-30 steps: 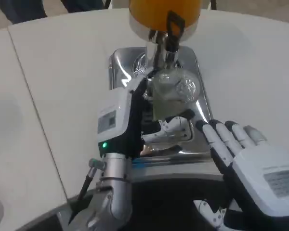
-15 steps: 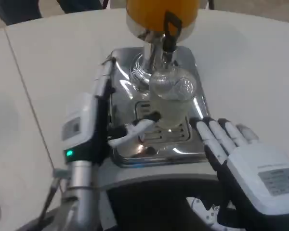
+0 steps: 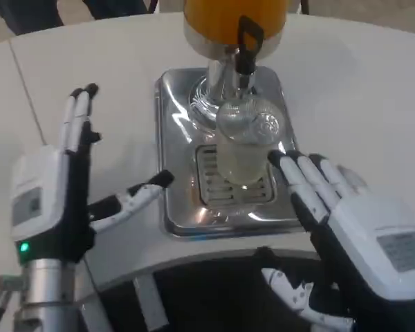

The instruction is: Grasp the cup under the faucet to collect the drink, then remove the cup.

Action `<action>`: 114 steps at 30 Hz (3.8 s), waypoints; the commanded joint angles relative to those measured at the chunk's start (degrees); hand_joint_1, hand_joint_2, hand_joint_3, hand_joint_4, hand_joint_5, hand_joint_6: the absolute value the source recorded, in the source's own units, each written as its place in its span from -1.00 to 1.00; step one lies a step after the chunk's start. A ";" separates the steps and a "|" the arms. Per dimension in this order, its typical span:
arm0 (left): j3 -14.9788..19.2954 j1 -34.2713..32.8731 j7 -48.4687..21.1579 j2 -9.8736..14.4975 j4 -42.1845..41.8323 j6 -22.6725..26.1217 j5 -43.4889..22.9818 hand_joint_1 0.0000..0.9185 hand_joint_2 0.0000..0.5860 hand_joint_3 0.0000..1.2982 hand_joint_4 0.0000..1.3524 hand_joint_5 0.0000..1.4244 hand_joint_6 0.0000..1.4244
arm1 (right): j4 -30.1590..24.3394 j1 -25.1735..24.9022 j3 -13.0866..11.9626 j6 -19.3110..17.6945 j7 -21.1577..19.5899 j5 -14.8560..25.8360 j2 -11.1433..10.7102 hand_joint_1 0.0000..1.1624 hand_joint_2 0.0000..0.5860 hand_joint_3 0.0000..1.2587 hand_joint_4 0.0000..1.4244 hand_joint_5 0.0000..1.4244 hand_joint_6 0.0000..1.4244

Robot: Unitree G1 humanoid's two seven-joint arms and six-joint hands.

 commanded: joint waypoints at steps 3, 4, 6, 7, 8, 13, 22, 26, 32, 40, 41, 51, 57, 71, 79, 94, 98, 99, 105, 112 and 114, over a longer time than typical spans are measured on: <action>4.38 13.74 -3.03 2.44 -13.73 2.19 3.15 -0.19 -0.72 -0.91 -0.92 -0.49 -0.30 | 0.74 -3.11 0.13 0.82 -1.56 2.96 1.53 -0.23 0.69 -1.00 -1.00 -1.00 -0.92; 5.06 16.17 -3.56 2.79 -15.55 2.19 3.70 -0.20 -0.73 -0.91 -0.92 -0.50 -0.31 | 1.07 -3.74 0.14 0.97 -1.42 3.44 1.60 -0.23 0.68 -1.00 -1.00 -1.00 -0.92; 6.42 20.39 -4.30 3.44 -18.55 2.27 4.75 -0.22 -0.72 -0.93 -0.93 -0.52 -0.36 | 1.55 -4.85 0.19 1.25 -1.54 4.38 1.89 -0.23 0.67 -1.00 -1.00 -1.00 -0.92; 6.91 21.68 -4.57 3.60 -19.51 2.34 5.06 -0.23 -0.72 -0.93 -0.94 -0.52 -0.36 | 1.66 -5.25 0.28 1.43 -1.68 4.67 2.16 -0.23 0.67 -1.00 -1.00 -1.00 -0.91; 7.82 23.30 -5.15 3.49 -20.97 2.71 5.07 -0.23 -0.71 -0.95 -0.95 -0.55 -0.39 | 1.74 -5.86 0.48 1.77 -1.83 5.13 2.71 -0.23 0.67 -1.00 -1.00 -1.00 -0.91; 10.60 29.61 -8.65 3.79 -27.70 3.75 7.38 -0.34 -0.69 -1.00 -1.00 -0.69 -0.59 | 2.45 -8.87 1.99 4.55 -2.07 7.35 6.30 -0.22 0.67 -1.00 -1.00 -1.00 -0.91; 9.28 36.32 -14.05 4.97 -33.97 2.35 15.64 -0.54 -0.67 -1.00 -1.00 -0.97 -0.86 | 2.21 -12.71 4.58 13.50 -3.62 13.26 15.01 -0.20 0.66 -1.00 -1.00 -1.00 -0.91; 8.83 37.45 -17.41 4.57 -35.27 2.92 16.58 -0.57 -0.70 -1.00 -1.00 -1.00 -0.91 | 1.64 -15.35 7.63 17.72 -5.38 12.87 16.19 -0.19 0.65 -1.00 -1.00 -1.00 -0.91; 9.03 37.74 -18.06 3.98 -35.31 2.37 16.36 -0.59 -0.69 -1.00 -1.00 -1.00 -0.94 | 3.97 -22.95 10.23 26.21 -9.51 13.36 18.92 -0.18 0.65 -1.00 -1.00 -1.00 -0.91; 8.76 36.76 -17.88 3.12 -34.44 2.03 15.31 -0.60 -0.70 -1.00 -1.00 -1.00 -0.93 | 7.61 -32.32 9.72 31.72 -14.11 16.31 17.81 -0.19 0.65 -1.00 -1.00 -1.00 -0.91; 8.78 36.74 -17.88 3.00 -34.38 2.01 15.24 -0.60 -0.70 -1.00 -1.00 -1.00 -0.92 | 7.97 -32.77 9.37 32.01 -14.42 17.06 17.37 -0.19 0.65 -1.00 -1.00 -1.00 -0.91; 8.90 36.68 -17.88 2.41 -33.75 1.99 14.72 -0.60 -0.68 -1.00 -1.00 -1.00 -0.92 | 10.96 -35.01 5.14 32.47 -15.71 26.93 14.68 -0.20 0.63 -1.00 -1.00 -1.00 -0.93; 8.92 36.09 -18.03 2.52 -32.95 1.59 14.16 -0.58 -0.67 -1.00 -1.00 -1.00 -0.92 | 9.69 -35.79 5.43 36.44 -14.51 28.11 14.76 -0.22 0.61 -1.00 -1.00 -1.00 -0.93; 9.64 35.20 -17.47 2.48 -31.16 1.31 12.70 -0.55 -0.66 -1.00 -1.00 -1.00 -0.92 | 7.49 -42.35 4.40 46.20 -3.92 33.34 9.33 -0.30 0.56 -1.00 -1.00 -1.00 -0.95; 9.34 34.49 -17.85 2.47 -30.46 1.35 12.27 -0.55 -0.65 -1.00 -1.00 -0.99 -0.92 | 8.52 -44.02 3.38 46.86 -0.55 36.51 4.51 -0.32 0.55 -1.00 -1.00 -1.00 -0.92; 9.10 33.90 -17.61 2.07 -29.98 1.50 11.78 -0.54 -0.65 -1.00 -1.00 -0.98 -0.90 | 11.51 -48.83 3.92 49.04 3.37 41.02 -3.01 -0.39 0.50 -0.99 -1.00 -1.00 -0.93; 9.21 33.74 -17.24 2.16 -29.38 1.19 11.32 -0.54 -0.65 -1.00 -1.00 -0.97 -0.90 | 11.26 -50.77 5.44 50.10 4.85 41.00 -5.57 -0.46 0.49 -0.98 -1.00 -1.00 -0.93; 9.23 33.67 -17.20 2.19 -29.24 1.13 11.26 -0.54 -0.65 -1.00 -1.00 -0.97 -0.90 | 11.09 -51.00 6.00 50.18 4.91 40.72 -6.11 -0.46 0.49 -0.98 -1.00 -1.00 -0.93; 9.19 33.24 -16.97 2.24 -28.21 0.53 10.64 -0.54 -0.65 -1.00 -1.00 -0.97 -0.90 | 9.58 -52.39 10.29 52.48 6.41 38.95 -8.68 -0.47 0.49 -0.97 -1.00 -1.00 -0.93; 9.83 31.38 -16.69 2.27 -25.63 0.13 8.65 -0.92 -0.41 -1.00 -1.00 -0.95 -0.90 | 9.19 -58.01 18.45 57.83 11.87 30.35 -15.75 -0.57 0.50 -0.96 -1.00 -1.00 -0.93; 10.19 30.14 -16.68 2.45 -24.72 0.17 7.90 -0.99 -0.38 -1.00 -1.00 -0.94 -0.90 | 8.82 -58.97 19.47 59.28 13.34 28.72 -16.60 -0.62 0.52 -0.96 -1.00 -1.00 -0.93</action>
